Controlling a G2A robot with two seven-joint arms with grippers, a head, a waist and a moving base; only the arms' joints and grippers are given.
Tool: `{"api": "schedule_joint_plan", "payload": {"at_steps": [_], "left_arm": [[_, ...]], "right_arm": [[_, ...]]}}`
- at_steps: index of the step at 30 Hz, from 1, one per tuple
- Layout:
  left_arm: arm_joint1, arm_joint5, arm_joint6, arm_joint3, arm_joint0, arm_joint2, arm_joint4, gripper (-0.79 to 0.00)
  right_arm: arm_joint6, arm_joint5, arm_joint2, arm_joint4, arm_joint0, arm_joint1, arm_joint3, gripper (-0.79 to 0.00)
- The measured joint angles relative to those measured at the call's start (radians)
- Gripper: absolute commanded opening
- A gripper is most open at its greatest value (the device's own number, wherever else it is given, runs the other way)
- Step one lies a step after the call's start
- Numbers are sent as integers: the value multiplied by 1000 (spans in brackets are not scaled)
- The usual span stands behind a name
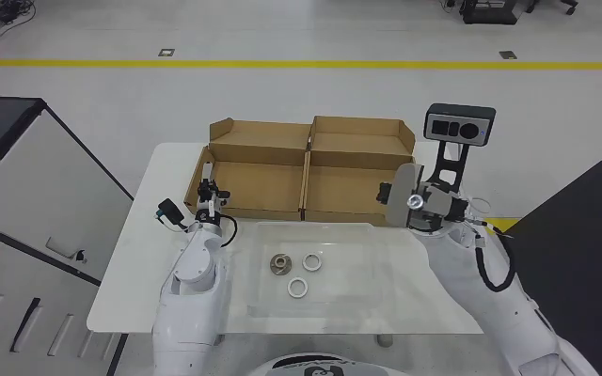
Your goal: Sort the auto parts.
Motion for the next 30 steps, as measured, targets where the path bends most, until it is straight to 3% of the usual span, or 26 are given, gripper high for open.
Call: {"api": "schedule_joint_plan", "payload": {"at_steps": [9, 19, 30], "left_arm": [[0, 0, 0, 0, 0, 0, 0, 0], [0, 0, 0, 0, 0, 0, 0, 0], [0, 0, 0, 0, 0, 0, 0, 0]], "right_arm": [[-21, 163, 128, -274, 11, 19, 60, -785], [6, 292, 273, -720, 69, 50, 80, -785], [84, 286, 282, -1126, 173, 73, 131, -785]]}}
